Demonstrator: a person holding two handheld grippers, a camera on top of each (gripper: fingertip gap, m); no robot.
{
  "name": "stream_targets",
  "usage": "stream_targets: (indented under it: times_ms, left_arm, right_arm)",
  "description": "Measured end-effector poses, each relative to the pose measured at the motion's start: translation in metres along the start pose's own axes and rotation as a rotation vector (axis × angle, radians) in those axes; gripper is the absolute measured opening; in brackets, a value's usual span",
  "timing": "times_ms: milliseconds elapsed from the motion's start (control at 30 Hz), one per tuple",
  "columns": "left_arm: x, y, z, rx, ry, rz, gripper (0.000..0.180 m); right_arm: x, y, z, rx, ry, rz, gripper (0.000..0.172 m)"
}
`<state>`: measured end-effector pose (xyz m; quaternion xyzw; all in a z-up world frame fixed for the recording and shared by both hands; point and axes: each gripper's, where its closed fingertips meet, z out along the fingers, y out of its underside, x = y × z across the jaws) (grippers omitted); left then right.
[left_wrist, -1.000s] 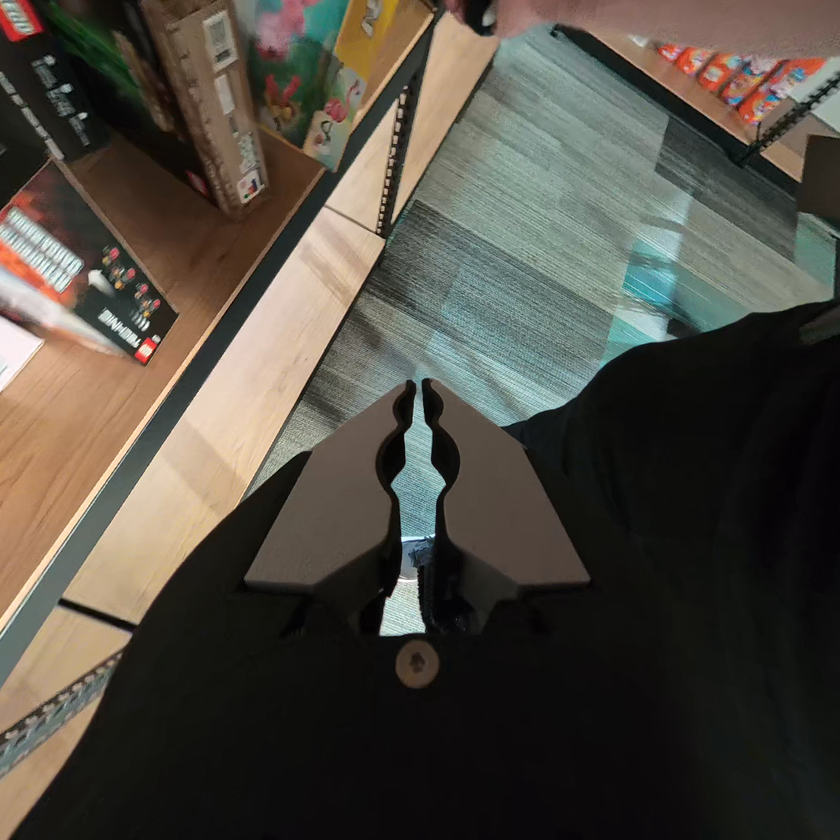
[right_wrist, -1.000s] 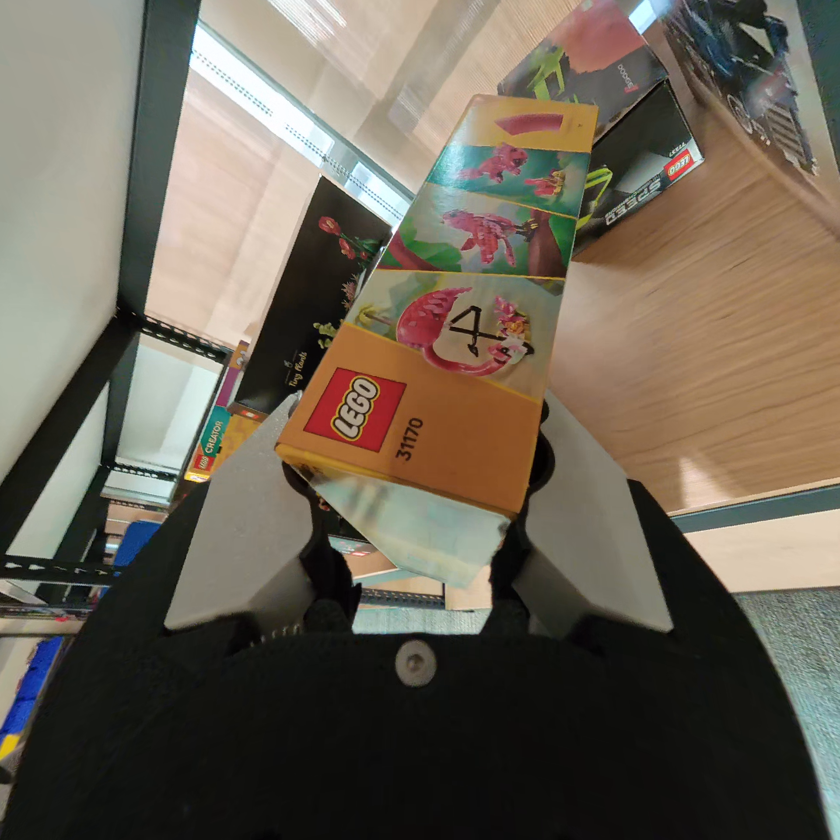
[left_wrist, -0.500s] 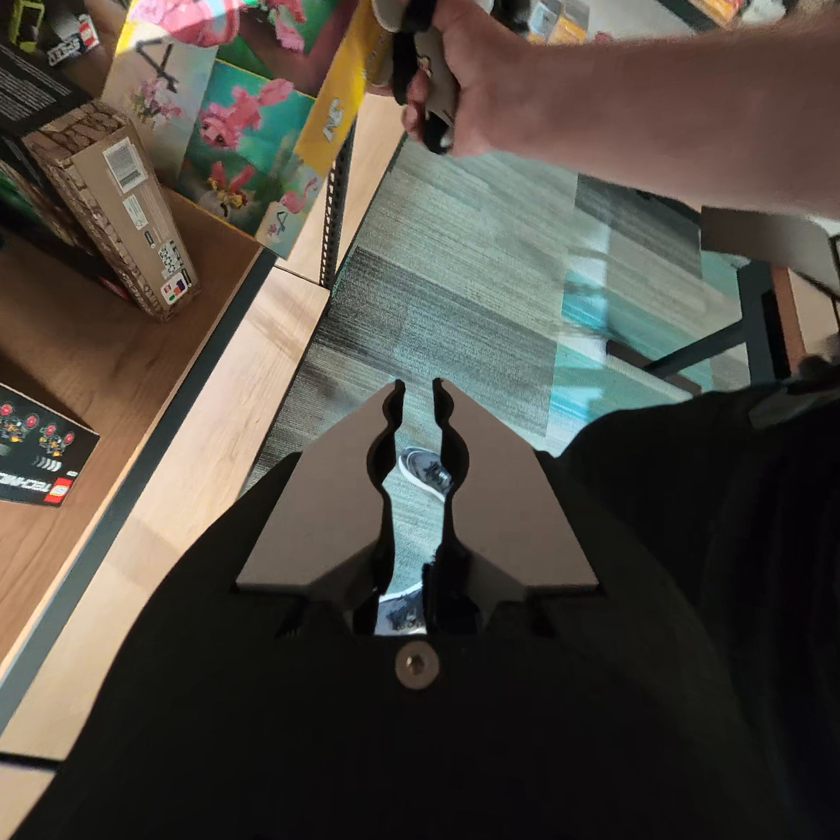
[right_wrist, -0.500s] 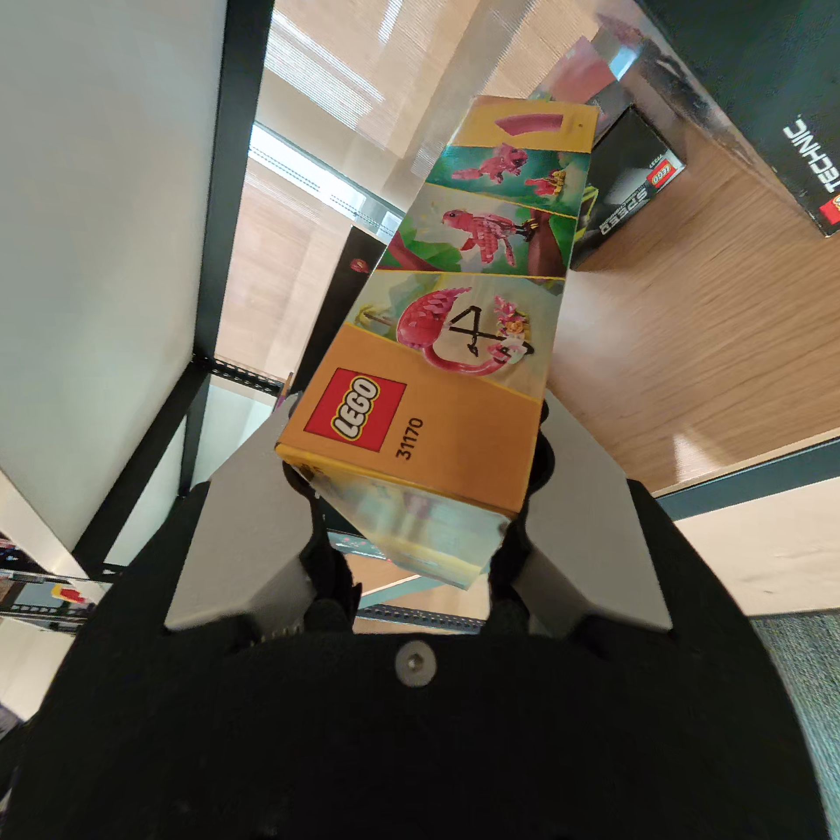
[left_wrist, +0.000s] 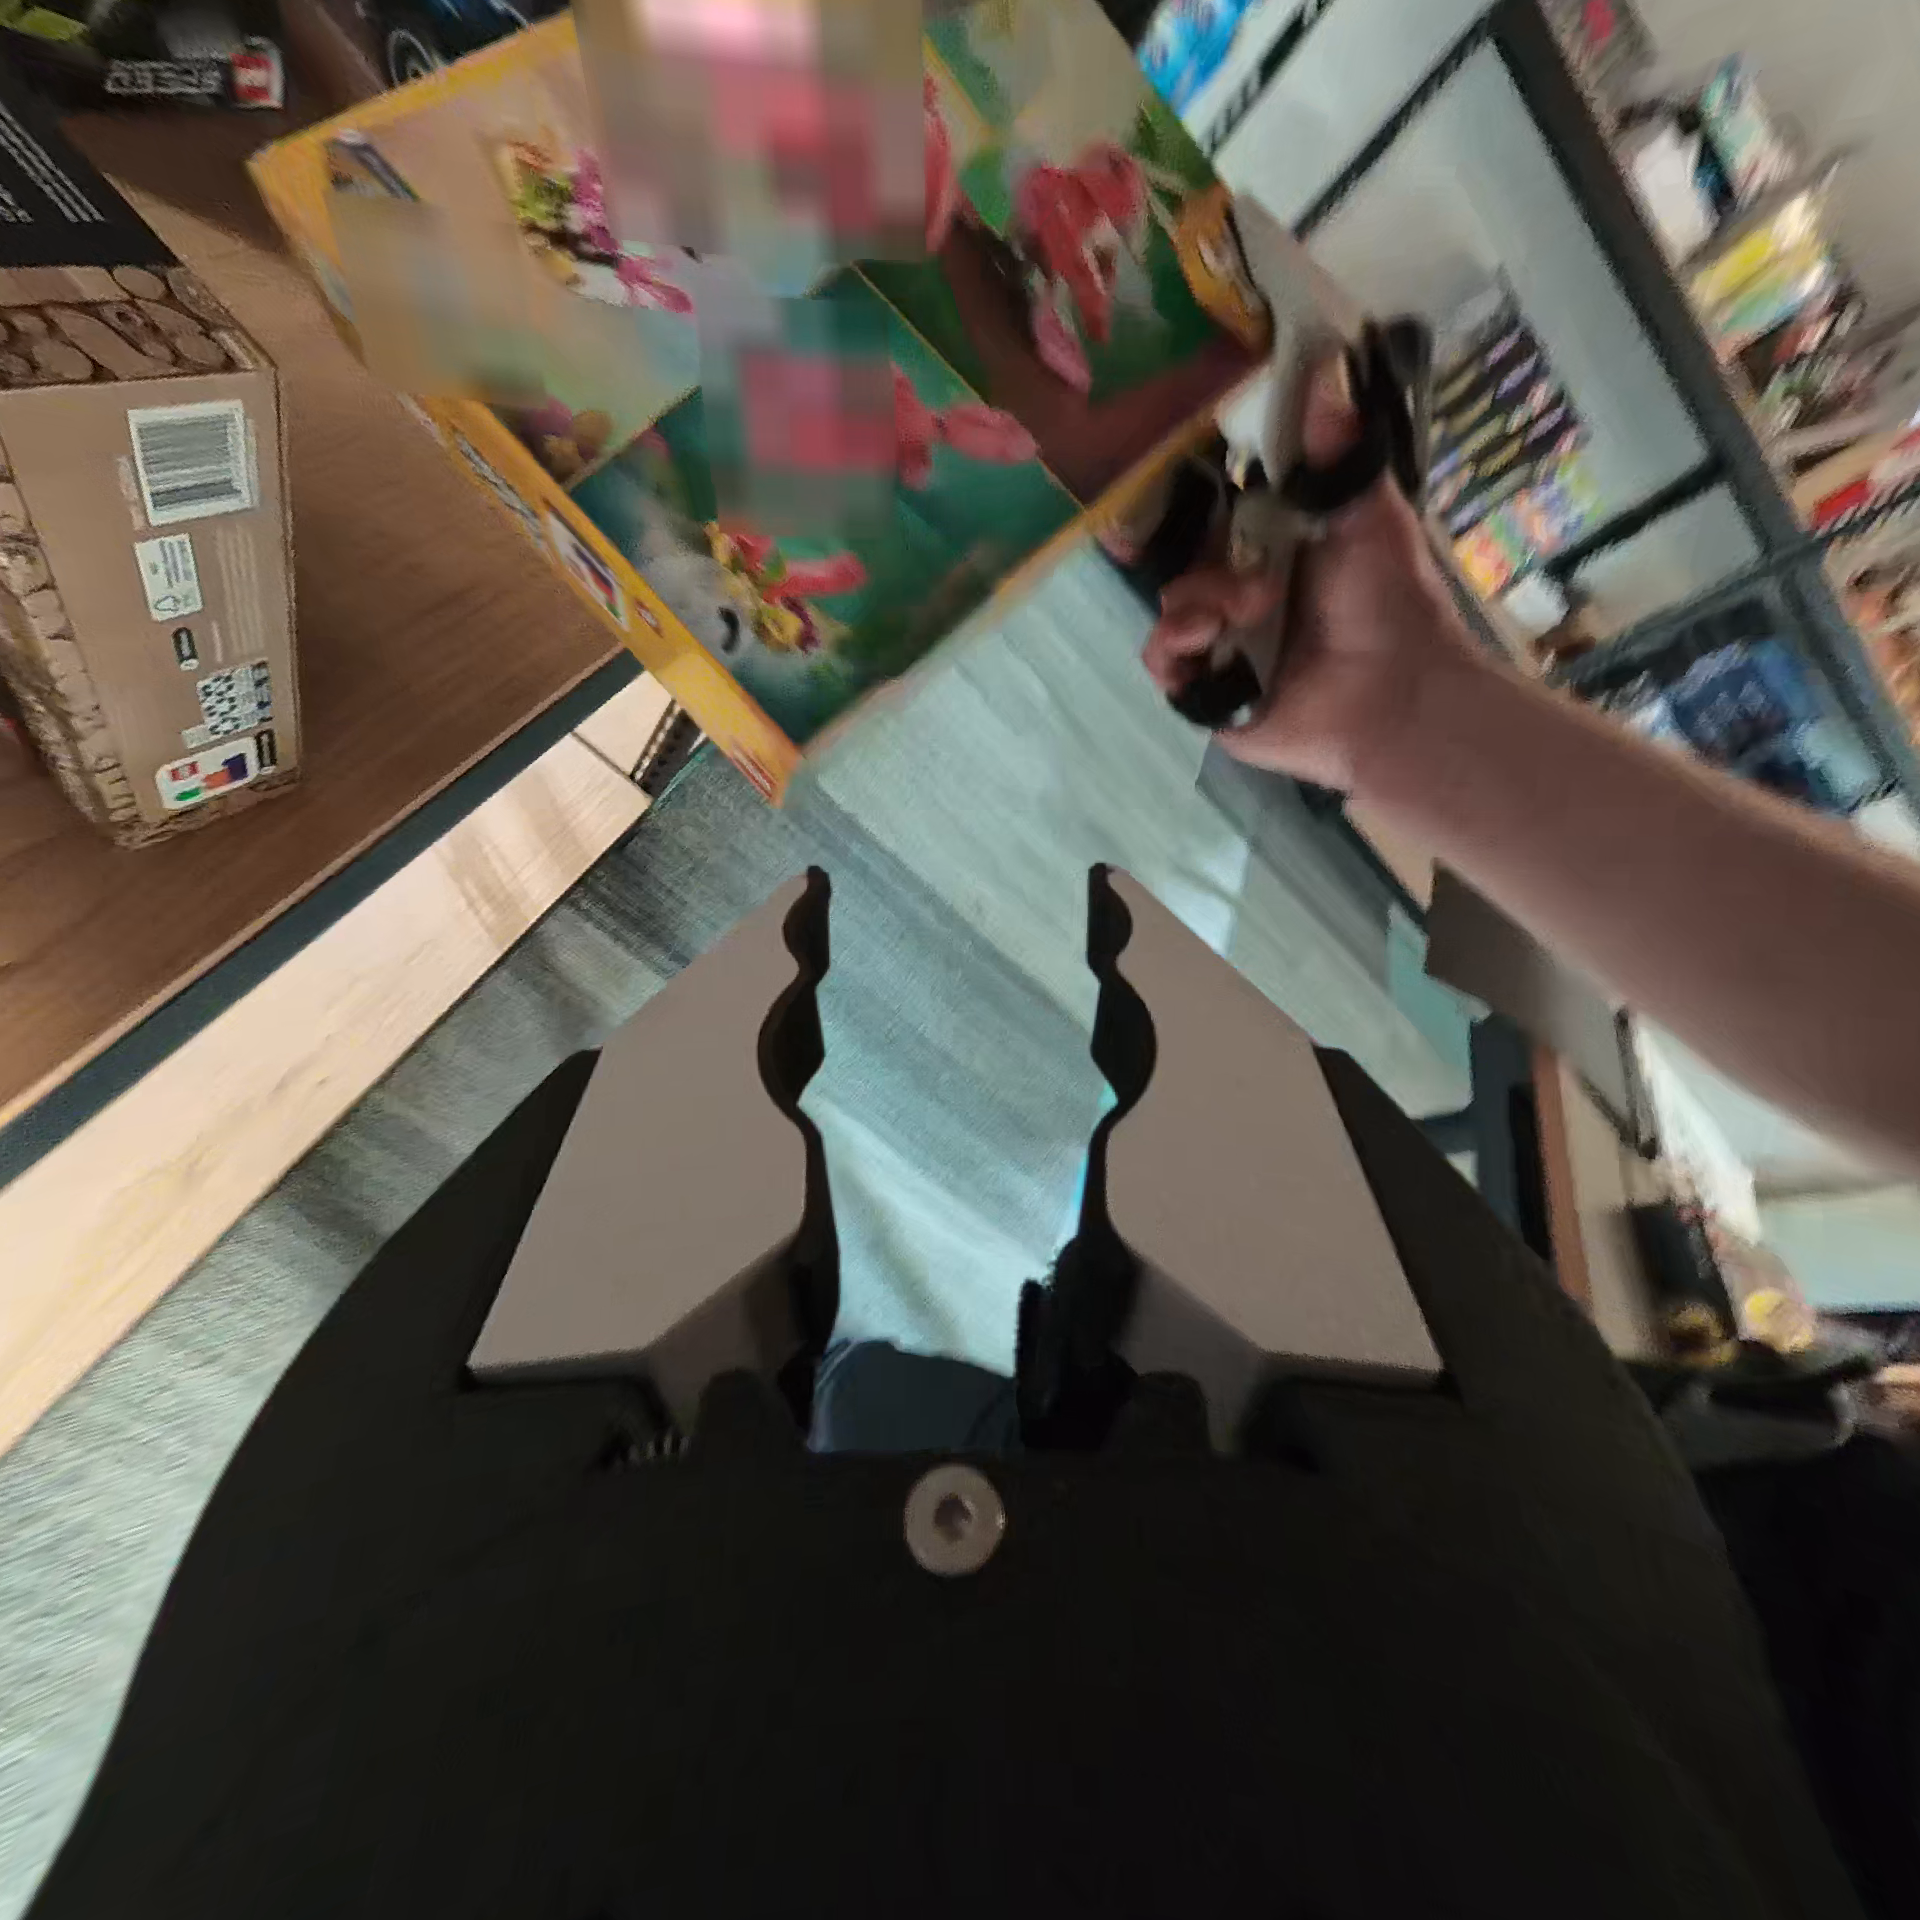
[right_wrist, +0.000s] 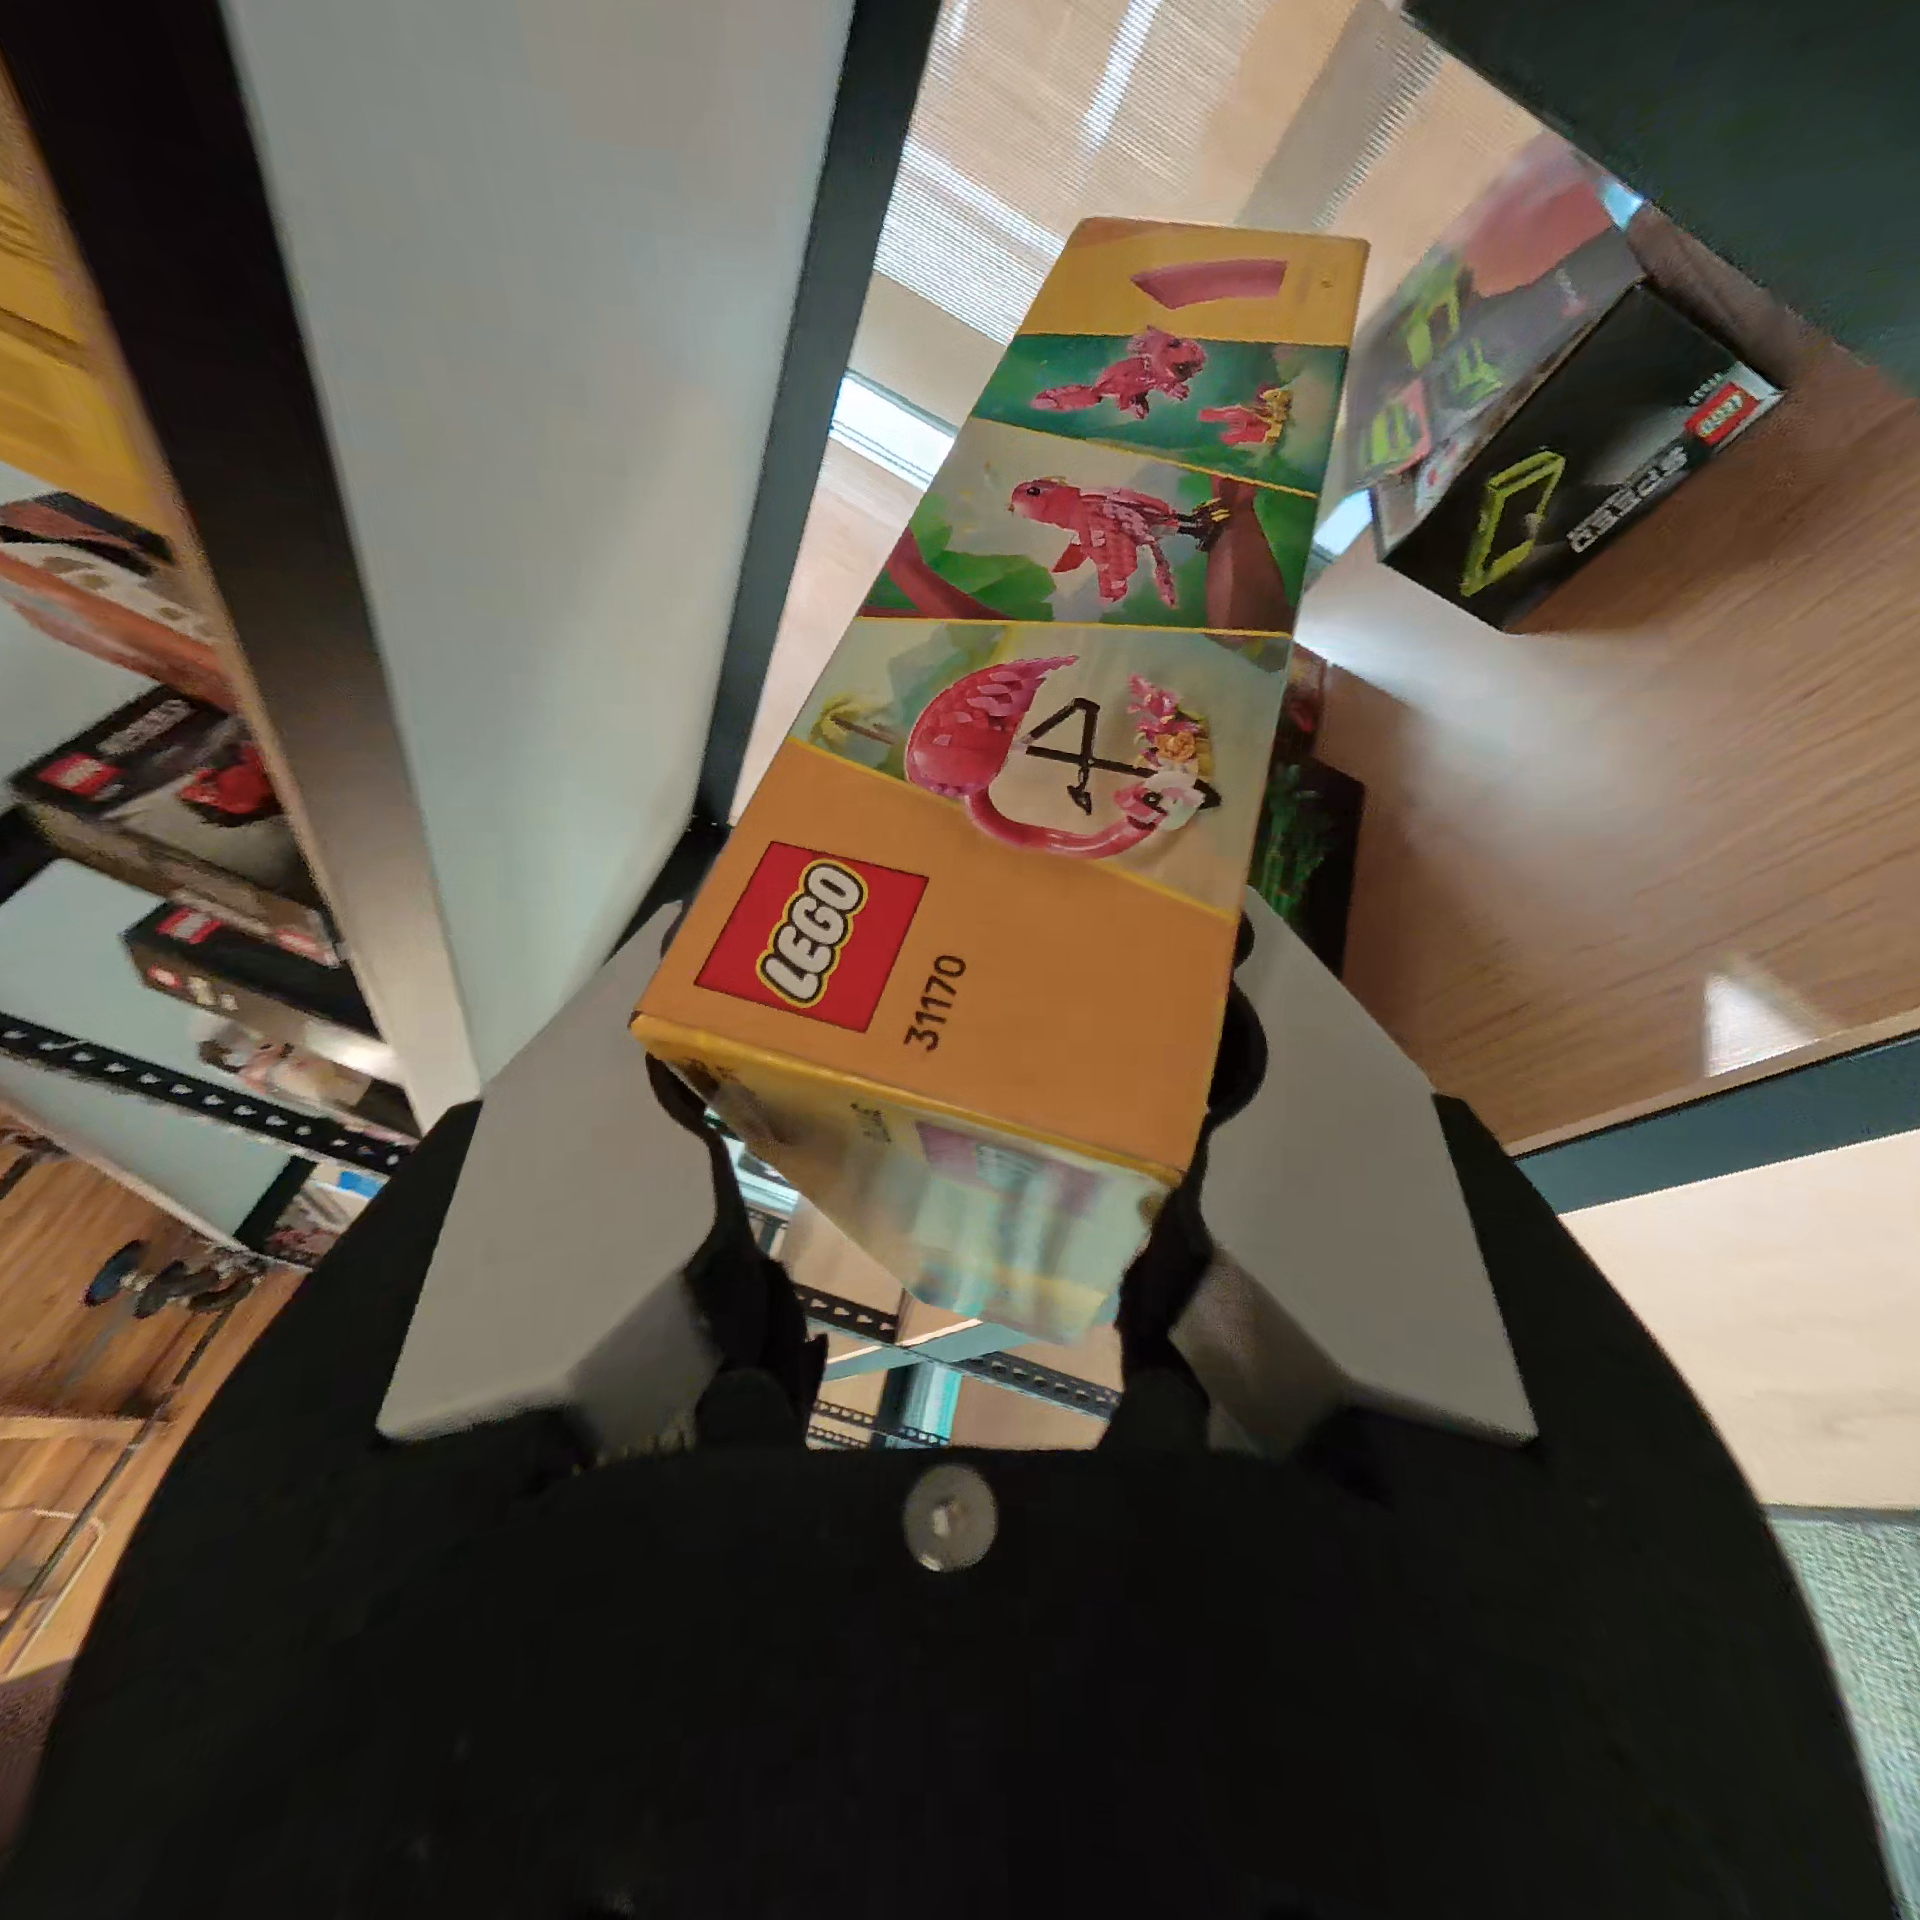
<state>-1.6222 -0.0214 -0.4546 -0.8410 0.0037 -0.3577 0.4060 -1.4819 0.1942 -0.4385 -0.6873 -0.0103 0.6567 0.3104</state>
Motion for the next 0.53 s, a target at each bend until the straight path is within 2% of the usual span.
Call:
stream_targets:
  times_ms: [67,200,300,467,533]
  left_arm:
    - [-0.003,-0.013,0.007,0.065,0.002,-0.08,0.056]
    - [-0.002,-0.025,0.026,0.108,0.055,-0.215,0.07]
    - [0.007,-0.038,0.043,0.188,0.14,-0.353,0.087]
    - [0.051,-0.051,0.072,0.242,0.351,-0.499,0.111]
    - [0.075,-0.062,0.075,0.281,0.468,-0.547,0.107]
  right_arm:
    - [-0.014,-0.003,-0.014,0.004,-0.035,0.013,0.094]
    - [-0.045,-0.007,-0.043,-0.011,-0.103,0.023,0.093]
    - [-0.068,-0.01,-0.064,-0.045,-0.168,0.023,0.094]
    - [-0.103,-0.015,-0.09,-0.122,-0.295,0.012,0.094]
    - [-0.114,-0.011,-0.094,-0.18,-0.339,0.001,0.094]
